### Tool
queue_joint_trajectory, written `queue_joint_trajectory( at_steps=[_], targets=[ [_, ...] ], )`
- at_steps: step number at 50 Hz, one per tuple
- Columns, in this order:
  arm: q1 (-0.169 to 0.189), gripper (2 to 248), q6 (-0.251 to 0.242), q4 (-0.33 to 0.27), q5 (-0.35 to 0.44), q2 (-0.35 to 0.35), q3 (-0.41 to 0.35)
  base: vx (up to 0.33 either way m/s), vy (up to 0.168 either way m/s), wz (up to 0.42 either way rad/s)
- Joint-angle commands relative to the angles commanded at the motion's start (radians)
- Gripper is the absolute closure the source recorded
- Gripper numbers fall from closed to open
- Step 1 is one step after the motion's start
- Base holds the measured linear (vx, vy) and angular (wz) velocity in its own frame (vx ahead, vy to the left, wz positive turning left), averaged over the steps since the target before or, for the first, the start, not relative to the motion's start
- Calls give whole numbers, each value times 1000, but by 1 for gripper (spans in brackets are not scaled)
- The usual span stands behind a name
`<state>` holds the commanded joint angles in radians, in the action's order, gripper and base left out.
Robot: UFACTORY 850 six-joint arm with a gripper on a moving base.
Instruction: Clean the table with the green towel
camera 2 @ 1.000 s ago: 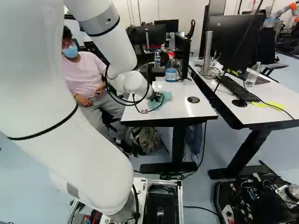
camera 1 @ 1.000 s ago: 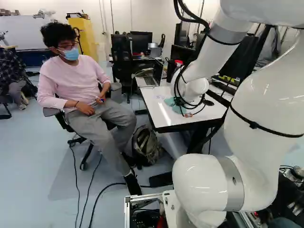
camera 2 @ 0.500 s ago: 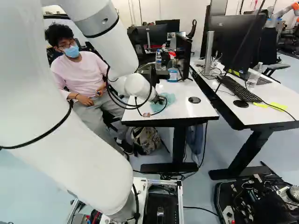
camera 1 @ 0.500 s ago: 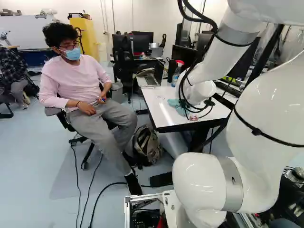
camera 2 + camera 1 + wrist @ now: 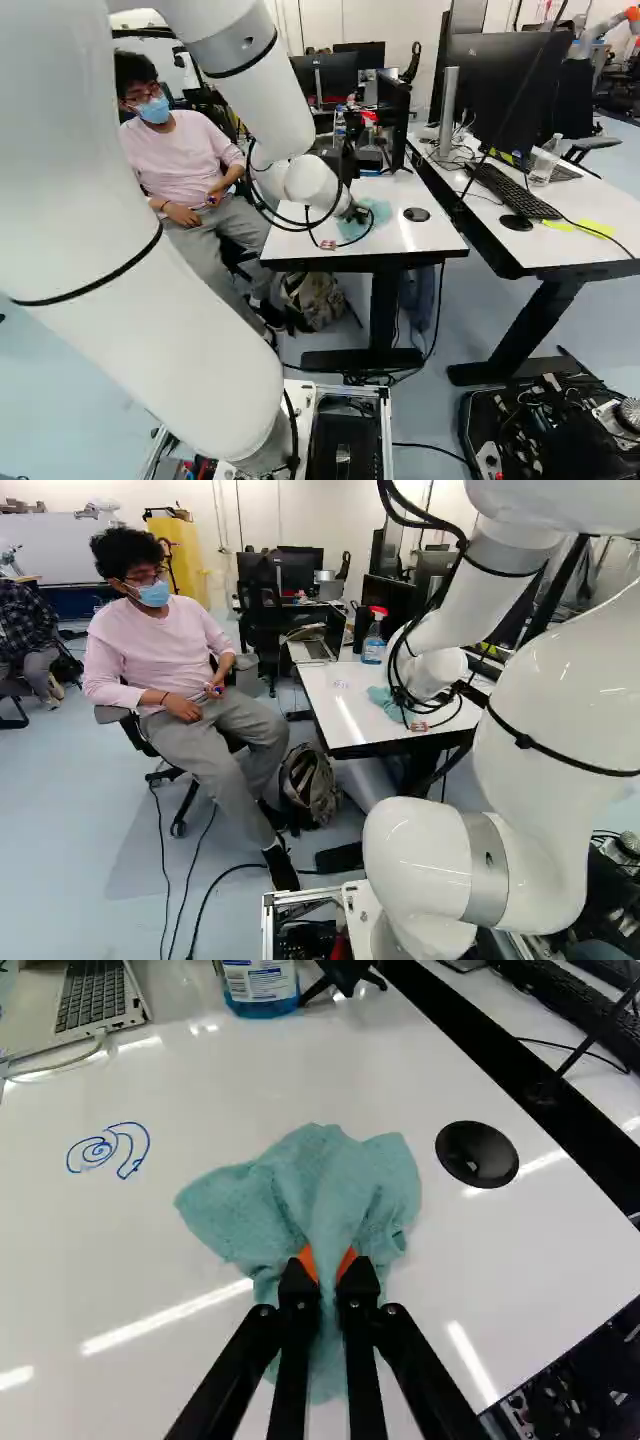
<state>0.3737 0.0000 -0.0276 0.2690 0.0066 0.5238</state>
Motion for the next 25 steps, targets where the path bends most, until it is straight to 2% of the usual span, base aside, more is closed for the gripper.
queue_joint_trajectory(
  at_steps=[11, 25],
  targets=[
    [13, 213, 0, 0, 0, 50, 53, 0, 0, 0],
    [-11, 213, 0, 0, 0, 107, 113, 0, 0, 0]
  ],
)
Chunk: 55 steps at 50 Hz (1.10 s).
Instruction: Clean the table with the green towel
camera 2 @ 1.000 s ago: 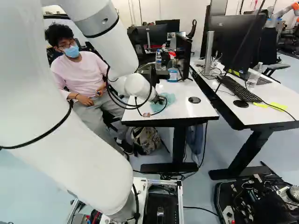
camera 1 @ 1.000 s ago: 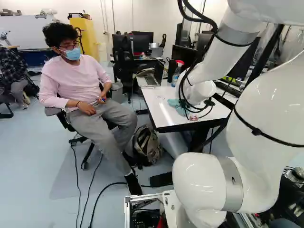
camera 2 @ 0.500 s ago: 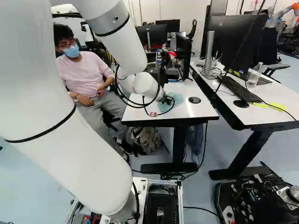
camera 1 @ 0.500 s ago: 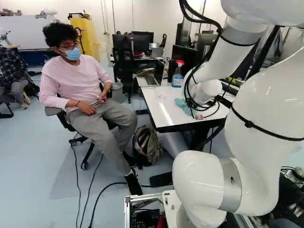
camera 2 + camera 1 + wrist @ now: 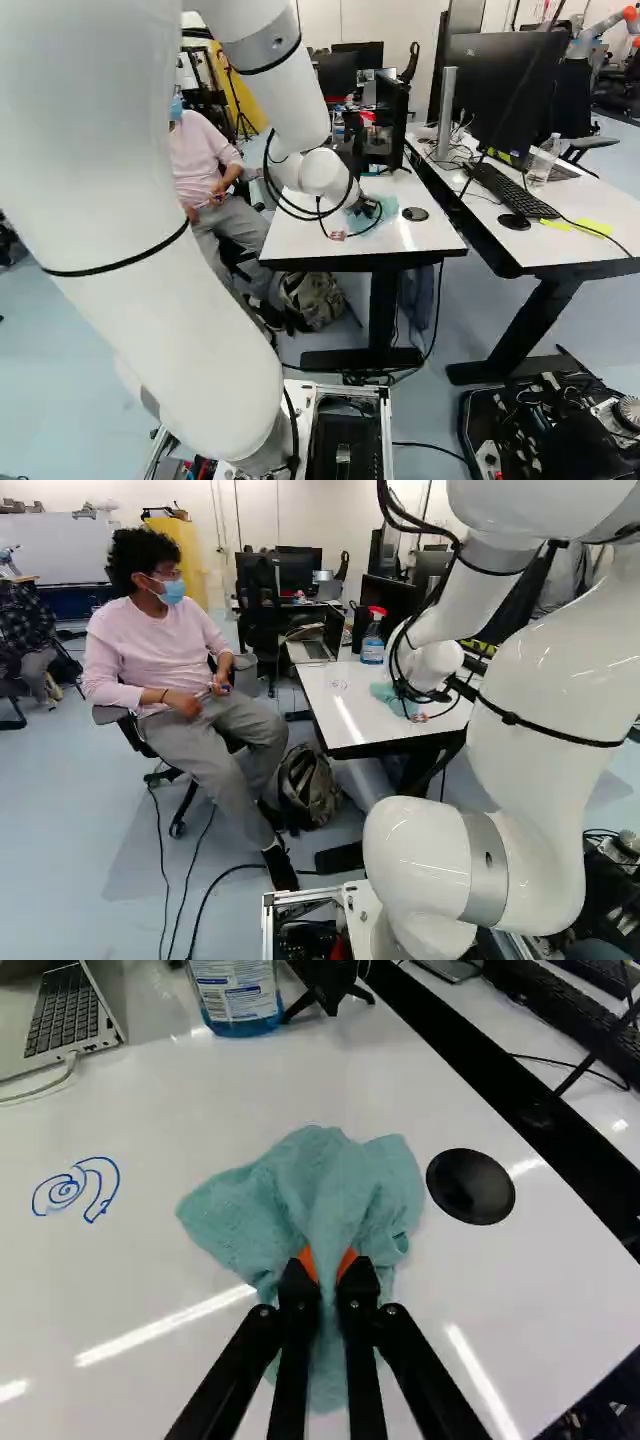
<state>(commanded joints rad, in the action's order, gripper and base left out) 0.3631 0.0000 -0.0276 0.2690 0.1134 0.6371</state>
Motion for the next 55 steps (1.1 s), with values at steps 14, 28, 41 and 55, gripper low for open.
queue_joint_trajectory(
  at_steps=[14, 28, 41, 55],
  targets=[
    [-44, 213, 0, 0, 0, -3, -3, 0, 0, 0],
    [-91, 213, 0, 0, 0, -23, -25, 0, 0, 0],
    [-136, 213, 0, 0, 0, -40, -43, 0, 0, 0],
    [-171, 213, 0, 0, 0, -92, -98, 0, 0, 0]
  ],
)
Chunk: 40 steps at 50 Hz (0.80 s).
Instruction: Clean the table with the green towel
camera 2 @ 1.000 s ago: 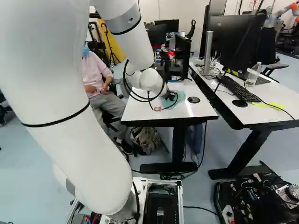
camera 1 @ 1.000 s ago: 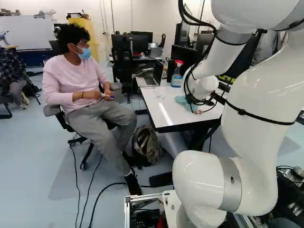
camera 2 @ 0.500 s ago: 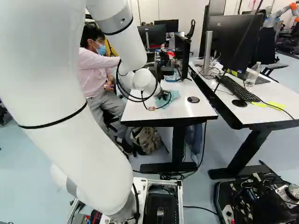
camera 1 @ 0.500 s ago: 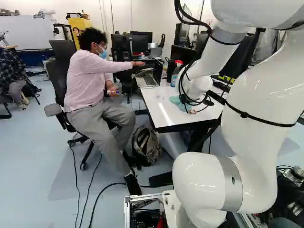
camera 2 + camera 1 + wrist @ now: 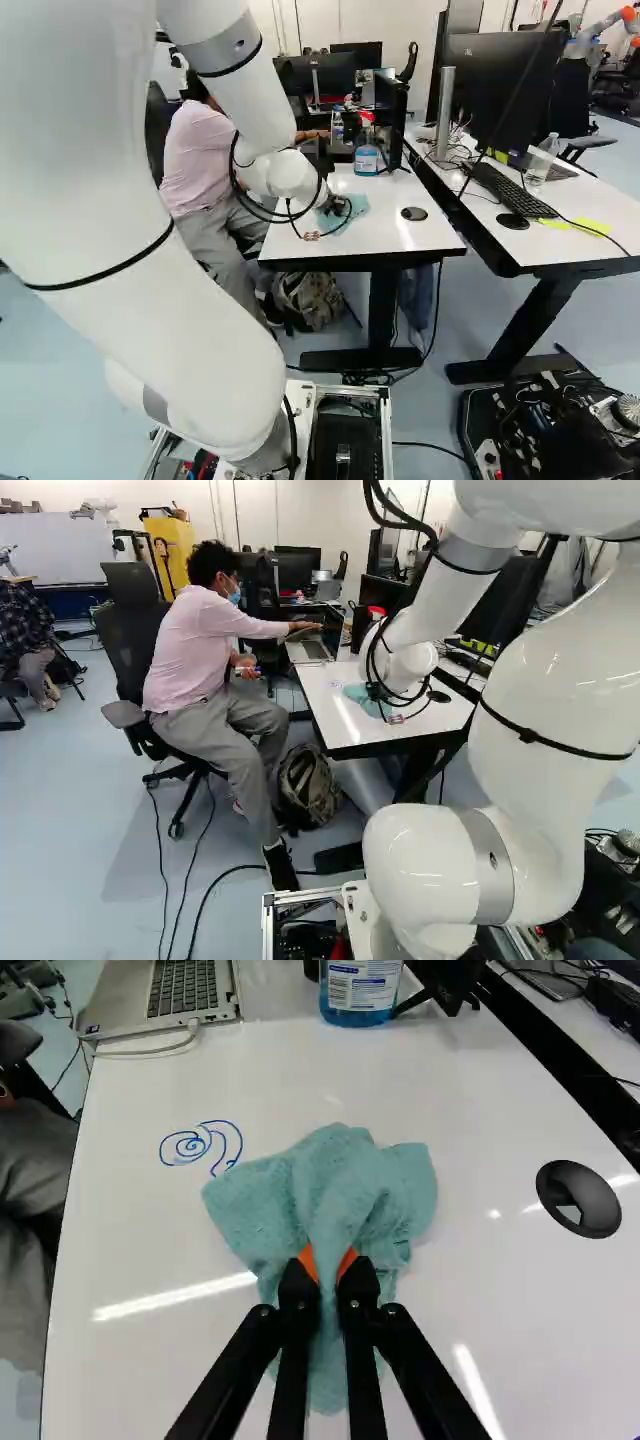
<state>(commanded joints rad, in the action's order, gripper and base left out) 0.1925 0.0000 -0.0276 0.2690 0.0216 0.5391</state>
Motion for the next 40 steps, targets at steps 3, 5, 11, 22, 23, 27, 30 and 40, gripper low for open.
queue_joint_trajectory(
  at_steps=[3, 5, 11, 22, 23, 27, 30, 40],
  targets=[
    [-4, 213, 0, 0, 0, -14, -15, 0, 0, 0],
    [-5, 213, 0, 0, 0, -24, -25, 0, 0, 0],
    [-2, 213, 0, 0, 0, -54, -55, 0, 0, 0],
    [9, 213, 0, 0, 0, -113, -113, 0, 0, 0],
    [10, 213, 0, 0, 0, -117, -117, 0, 0, 0],
    [21, 213, 0, 0, 0, -131, -131, 0, 0, 0],
    [31, 213, 0, 0, 0, -136, -135, 0, 0, 0],
    [69, 213, 0, 0, 0, -128, -128, 0, 4, 16]
  ],
)
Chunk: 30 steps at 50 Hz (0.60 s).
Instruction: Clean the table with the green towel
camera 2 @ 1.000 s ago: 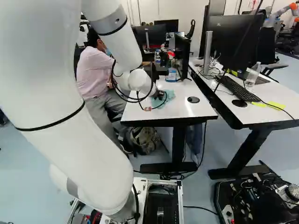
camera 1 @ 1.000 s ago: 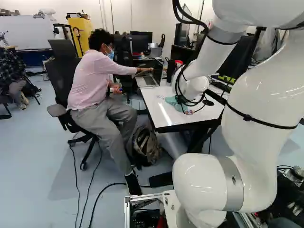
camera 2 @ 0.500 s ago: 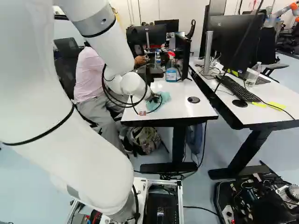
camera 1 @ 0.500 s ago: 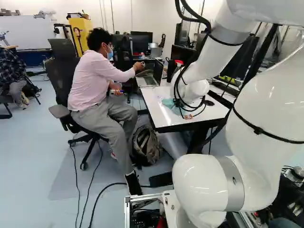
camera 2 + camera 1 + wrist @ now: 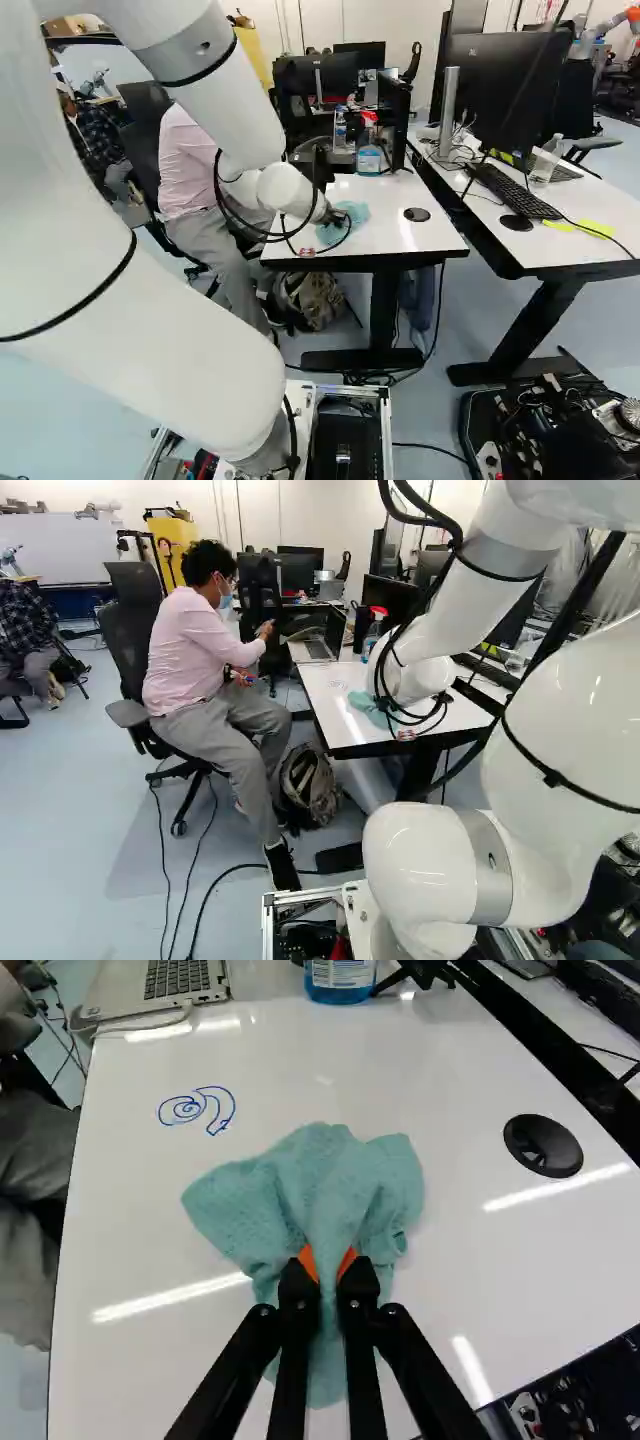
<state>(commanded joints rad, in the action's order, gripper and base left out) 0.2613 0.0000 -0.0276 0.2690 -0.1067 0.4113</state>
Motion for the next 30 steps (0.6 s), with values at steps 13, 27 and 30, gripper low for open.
queue_joint_trajectory(
  at_steps=[13, 27, 30],
  targets=[
    [50, 213, 0, 0, 0, 20, 19, 0, 0, 0],
    [103, 213, 0, 0, 0, 47, 46, 0, 0, 0],
    [113, 213, 0, 0, 0, 55, 54, 0, 0, 0]
  ],
)
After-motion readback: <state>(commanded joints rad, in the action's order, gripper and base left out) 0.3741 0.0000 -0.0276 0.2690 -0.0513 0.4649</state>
